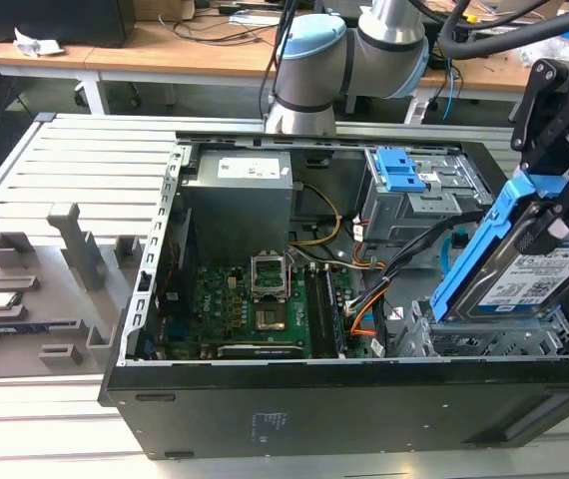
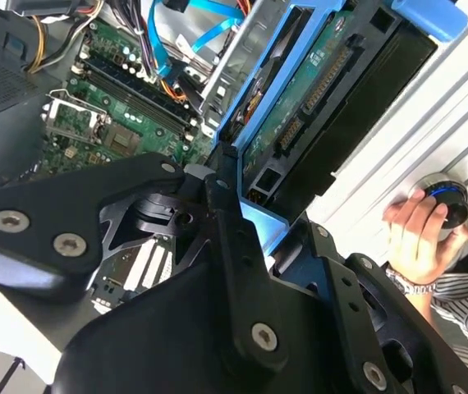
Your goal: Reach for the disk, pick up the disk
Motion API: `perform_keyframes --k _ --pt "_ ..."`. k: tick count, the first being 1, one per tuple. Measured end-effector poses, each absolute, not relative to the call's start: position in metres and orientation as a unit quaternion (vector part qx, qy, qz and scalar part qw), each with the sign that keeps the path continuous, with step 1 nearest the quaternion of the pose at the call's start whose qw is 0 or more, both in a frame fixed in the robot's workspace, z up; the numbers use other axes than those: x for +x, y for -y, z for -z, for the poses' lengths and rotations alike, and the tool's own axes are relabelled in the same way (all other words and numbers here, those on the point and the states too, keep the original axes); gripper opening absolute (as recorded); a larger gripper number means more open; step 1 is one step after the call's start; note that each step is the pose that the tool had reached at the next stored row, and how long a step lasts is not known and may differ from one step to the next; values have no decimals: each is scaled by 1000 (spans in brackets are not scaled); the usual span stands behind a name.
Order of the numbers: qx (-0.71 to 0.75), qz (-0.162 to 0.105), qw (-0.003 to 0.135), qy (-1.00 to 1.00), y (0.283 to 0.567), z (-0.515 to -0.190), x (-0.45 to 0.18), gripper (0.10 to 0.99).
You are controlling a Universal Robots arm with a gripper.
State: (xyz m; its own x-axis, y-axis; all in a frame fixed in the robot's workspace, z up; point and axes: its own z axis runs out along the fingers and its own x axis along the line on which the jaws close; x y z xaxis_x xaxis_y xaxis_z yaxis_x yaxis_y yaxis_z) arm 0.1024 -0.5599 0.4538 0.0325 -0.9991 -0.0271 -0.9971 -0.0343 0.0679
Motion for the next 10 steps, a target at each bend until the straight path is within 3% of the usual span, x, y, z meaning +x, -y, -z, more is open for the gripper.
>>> perform_keyframes --k 10 --pt "718 33 15 695 555 -451 102 369"
